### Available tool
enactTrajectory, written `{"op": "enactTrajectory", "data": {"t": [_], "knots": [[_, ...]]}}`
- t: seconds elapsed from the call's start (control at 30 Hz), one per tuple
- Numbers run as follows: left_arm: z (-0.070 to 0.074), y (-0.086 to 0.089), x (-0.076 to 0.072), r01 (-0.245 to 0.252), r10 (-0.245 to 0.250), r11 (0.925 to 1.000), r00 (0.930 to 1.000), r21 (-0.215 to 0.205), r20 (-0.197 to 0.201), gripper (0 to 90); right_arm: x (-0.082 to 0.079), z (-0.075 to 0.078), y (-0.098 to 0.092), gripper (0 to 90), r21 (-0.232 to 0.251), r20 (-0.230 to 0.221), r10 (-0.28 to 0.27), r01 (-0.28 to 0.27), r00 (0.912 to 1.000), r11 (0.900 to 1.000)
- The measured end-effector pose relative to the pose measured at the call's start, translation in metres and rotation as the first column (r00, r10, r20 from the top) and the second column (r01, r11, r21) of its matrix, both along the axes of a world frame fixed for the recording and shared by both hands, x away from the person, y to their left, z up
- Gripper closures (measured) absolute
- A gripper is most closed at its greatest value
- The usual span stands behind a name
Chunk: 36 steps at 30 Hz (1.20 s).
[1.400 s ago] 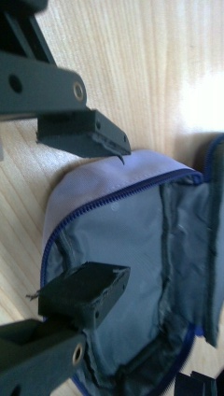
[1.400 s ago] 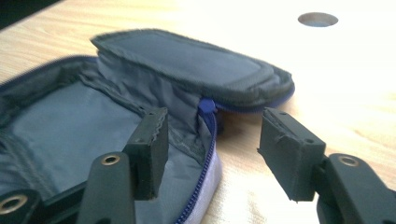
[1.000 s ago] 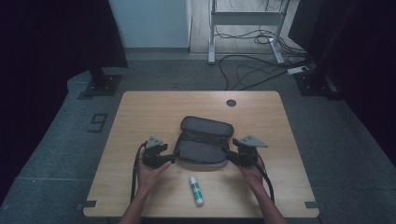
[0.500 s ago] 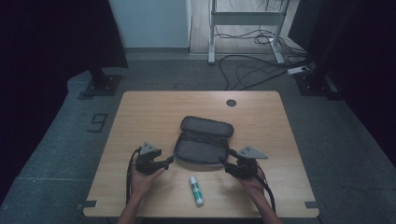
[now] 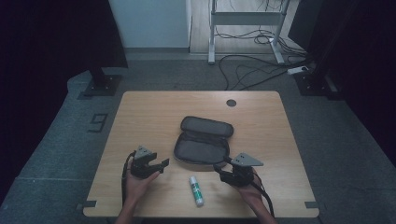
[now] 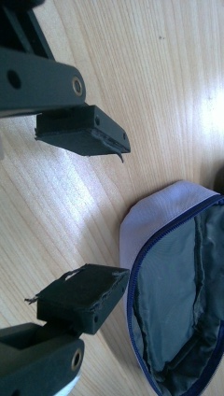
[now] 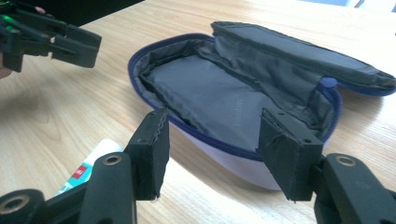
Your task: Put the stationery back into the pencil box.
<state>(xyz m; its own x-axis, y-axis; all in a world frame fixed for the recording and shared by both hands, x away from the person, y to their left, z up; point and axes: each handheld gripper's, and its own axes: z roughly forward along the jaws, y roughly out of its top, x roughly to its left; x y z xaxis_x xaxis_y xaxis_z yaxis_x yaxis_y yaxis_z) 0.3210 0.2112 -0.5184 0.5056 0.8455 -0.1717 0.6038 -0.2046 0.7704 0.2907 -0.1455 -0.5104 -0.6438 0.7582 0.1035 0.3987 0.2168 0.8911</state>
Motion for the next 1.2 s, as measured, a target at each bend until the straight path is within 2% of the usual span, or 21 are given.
{"op": "enactTrajectory", "data": {"t": [0.33,0.6,0.97,1.2], "knots": [[0.0,0.0,0.0,0.0,0.0,1.0,1.0,0.004,-0.003,34.5,-0.011,0.001,0.008,43.0,0.008,-0.005,0.036,-0.036,0.9993,0.999],[-0.003,-0.002,0.0,-0.001,0.002,0.9997,0.9998,0.026,-0.017,34.6,-0.022,0.003,0.021,43.0,0.013,-0.014,0.077,-0.077,0.9969,0.997],[-0.005,-0.005,-0.002,0.017,-0.016,0.9985,0.9996,0.053,-0.022,34.5,-0.033,-0.005,0.046,43.1,-0.001,-0.043,0.142,-0.143,0.9889,0.99],[-0.006,-0.003,0.0,0.013,-0.012,0.9986,0.9996,0.05,-0.025,34.5,-0.04,-0.011,0.065,43.5,-0.026,-0.057,0.181,-0.183,0.9818,0.983]]}}
